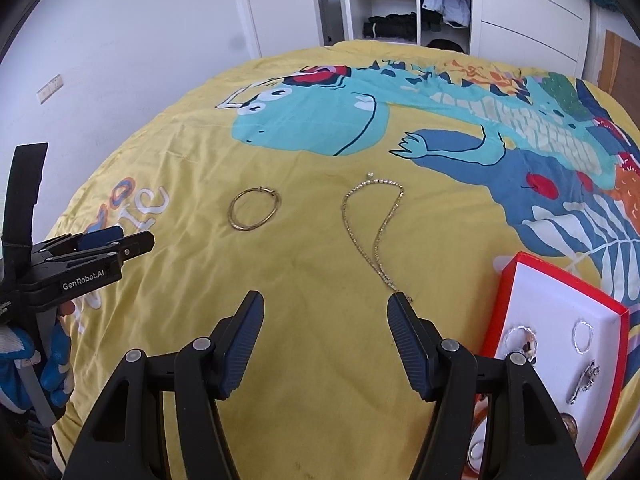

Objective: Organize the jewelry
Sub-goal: 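Withdraw both tools from the box toward the bronze bangle and necklace, then grasp the thin bronze bangle with the left tool while the right tool grasps the rhinestone necklace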

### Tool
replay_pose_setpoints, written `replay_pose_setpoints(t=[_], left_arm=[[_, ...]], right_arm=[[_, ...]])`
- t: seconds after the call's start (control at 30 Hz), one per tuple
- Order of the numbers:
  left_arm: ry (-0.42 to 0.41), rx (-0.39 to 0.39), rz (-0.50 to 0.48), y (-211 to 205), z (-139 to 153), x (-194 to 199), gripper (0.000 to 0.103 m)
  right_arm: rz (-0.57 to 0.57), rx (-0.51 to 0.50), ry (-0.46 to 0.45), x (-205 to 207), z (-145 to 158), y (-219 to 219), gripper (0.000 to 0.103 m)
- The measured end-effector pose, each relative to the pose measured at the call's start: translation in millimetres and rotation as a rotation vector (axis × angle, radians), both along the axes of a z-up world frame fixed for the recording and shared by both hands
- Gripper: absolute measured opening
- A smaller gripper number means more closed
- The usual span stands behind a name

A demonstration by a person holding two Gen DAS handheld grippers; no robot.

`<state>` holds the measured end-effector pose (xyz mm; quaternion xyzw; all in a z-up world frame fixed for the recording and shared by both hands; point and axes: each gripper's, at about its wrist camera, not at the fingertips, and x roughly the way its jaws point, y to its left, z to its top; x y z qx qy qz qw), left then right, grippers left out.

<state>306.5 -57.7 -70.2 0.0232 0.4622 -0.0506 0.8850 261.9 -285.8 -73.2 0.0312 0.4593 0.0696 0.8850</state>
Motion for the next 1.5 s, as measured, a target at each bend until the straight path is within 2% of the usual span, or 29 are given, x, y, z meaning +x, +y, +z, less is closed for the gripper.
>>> replay_pose_setpoints(t=[0.1,0.4,0.77,0.97,1.17,1.33,1.5], left_arm=[[0.003,0.003,-0.008,-6,-7,18,0.056],[0.026,-0.068,-0.020,-15,-40,68,0.056],[0.023,-0.009,-0.023,-26,-84,96,0.056],[-0.007,-0.004,-0.020,-26,-91,96,0.058],[-0.024,-0.005,-0.013,-26,-92,94,0.059],[-0.032,-0.005,-0.015,-26,-92,93,0.058],[-0.036,-0.012,-0.016,-26,-91,90,0.055]], right_arm=[[-0.007,-0.007,0.008,16,-10,-1,0.063],[-0.035,-0.017,0.030,62,-45,-6,0.063],[-0.087,-0.040,0.070,98,-91,-14,0.063],[-0.082,-0.075,0.036,101,-102,-7,0.062],[-0.069,-0.075,0.007,101,-105,-4,0.054],[-0.051,-0.060,-0.007,101,-104,-1,0.032],[-0.041,-0.024,-0.010,98,-104,2,0.018]])
